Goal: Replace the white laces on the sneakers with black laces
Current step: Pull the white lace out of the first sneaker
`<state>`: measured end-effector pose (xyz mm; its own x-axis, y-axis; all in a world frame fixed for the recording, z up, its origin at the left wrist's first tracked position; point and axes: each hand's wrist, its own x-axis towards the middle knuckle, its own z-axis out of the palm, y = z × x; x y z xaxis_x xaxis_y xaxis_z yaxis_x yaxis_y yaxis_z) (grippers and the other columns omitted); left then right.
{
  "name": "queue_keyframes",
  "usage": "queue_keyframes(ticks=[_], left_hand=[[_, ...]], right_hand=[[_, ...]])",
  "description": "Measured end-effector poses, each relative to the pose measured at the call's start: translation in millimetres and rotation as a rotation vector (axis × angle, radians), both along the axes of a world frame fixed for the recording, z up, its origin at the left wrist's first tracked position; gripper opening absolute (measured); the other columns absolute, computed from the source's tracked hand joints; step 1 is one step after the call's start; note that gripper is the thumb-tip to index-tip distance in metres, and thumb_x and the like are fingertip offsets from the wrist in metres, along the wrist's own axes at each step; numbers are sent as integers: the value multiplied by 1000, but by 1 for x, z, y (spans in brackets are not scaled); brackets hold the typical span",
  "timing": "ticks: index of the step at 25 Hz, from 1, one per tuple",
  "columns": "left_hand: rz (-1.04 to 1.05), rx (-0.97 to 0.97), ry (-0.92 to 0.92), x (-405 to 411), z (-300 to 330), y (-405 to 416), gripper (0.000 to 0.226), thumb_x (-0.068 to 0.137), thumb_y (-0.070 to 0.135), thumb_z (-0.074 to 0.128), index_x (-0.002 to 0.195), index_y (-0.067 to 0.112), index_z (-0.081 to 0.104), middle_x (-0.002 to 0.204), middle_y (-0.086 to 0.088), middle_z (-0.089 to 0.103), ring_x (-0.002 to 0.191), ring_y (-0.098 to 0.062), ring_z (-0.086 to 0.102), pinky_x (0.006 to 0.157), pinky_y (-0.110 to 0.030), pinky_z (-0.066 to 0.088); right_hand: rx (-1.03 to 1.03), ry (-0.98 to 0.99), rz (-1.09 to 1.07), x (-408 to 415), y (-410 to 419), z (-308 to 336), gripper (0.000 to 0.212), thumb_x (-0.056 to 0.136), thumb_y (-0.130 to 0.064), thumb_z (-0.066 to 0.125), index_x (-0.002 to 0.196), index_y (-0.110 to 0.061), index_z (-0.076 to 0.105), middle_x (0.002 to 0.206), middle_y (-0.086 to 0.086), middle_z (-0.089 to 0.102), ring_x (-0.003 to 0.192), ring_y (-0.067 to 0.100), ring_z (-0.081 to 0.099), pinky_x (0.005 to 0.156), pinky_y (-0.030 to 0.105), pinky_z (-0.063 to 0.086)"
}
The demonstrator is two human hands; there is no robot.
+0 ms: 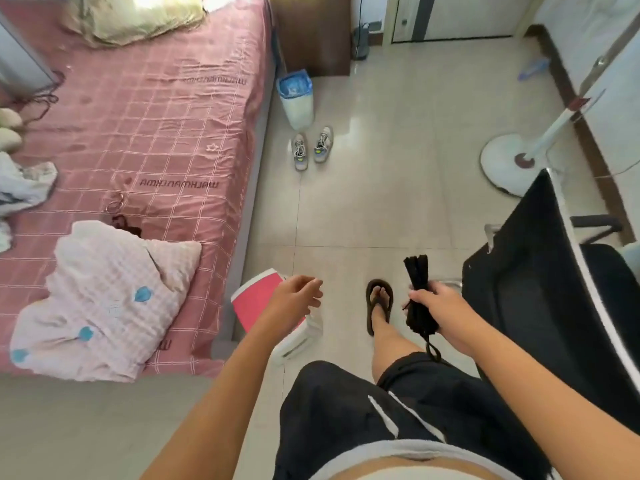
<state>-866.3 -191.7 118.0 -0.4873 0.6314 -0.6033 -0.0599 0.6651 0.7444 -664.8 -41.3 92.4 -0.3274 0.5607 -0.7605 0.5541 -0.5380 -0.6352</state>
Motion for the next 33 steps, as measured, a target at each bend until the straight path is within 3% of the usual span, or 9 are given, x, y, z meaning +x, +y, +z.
queue_keyframes(ticks=[4,8,13,16,22,25,29,33], left_hand=[[-19,-66,10,-52,-18,92,22,98,29,47,107,14,59,96,-1,65,86,-13,63,80,-31,49],[-89,-54,-6,-120,-10,214,17,97,29,48,102,17,59,97,-1,66,86,-13,63,75,-25,47],[-75,26,13,-215,-3,344,17,97,26,49,103,14,59,92,0,64,83,-13,61,68,-20,45],[-52,3,-25,-273,-28,396,18,97,25,49,103,12,60,94,-3,65,84,-15,62,69,-18,45],[-52,-46,-58,-396,-81,488,22,98,18,46,108,3,60,90,-5,60,77,-14,57,51,-6,40],[-58,-123,-63,-444,-100,526,23,98,20,46,108,5,60,90,-3,61,77,-14,57,56,-14,41],[23,-158,-63,-491,-159,576,15,98,20,46,96,12,58,89,-4,62,72,-13,56,59,-20,40],[222,-119,-109,-518,-280,616,13,98,20,47,94,14,58,83,-2,63,72,-14,60,64,-24,42]], right_hand=[[41,-41,10,-64,105,-15,17,93,-14,52,109,-9,56,102,22,64,94,33,63,88,51,52],[103,-59,125,-151,229,-4,15,94,-15,51,106,-5,54,99,26,64,77,30,61,72,43,52],[102,-41,196,-259,342,-2,20,95,-17,51,109,-4,52,96,21,63,79,31,60,76,44,51],[48,-60,193,-317,388,-25,19,94,-18,51,108,-5,53,98,21,64,81,32,61,77,46,51],[-30,-186,117,-400,464,-76,18,93,-17,52,108,-9,55,104,23,64,91,35,62,83,47,51],[-51,-195,103,-447,511,-89,20,94,-17,52,111,-9,55,104,19,62,97,35,62,86,48,50],[-85,-177,76,-512,570,-137,16,94,-14,49,108,-8,55,100,14,60,84,25,59,73,38,49],[-84,-195,175,-580,613,-261,15,93,-16,49,105,-9,54,101,20,62,84,30,59,72,38,47]])
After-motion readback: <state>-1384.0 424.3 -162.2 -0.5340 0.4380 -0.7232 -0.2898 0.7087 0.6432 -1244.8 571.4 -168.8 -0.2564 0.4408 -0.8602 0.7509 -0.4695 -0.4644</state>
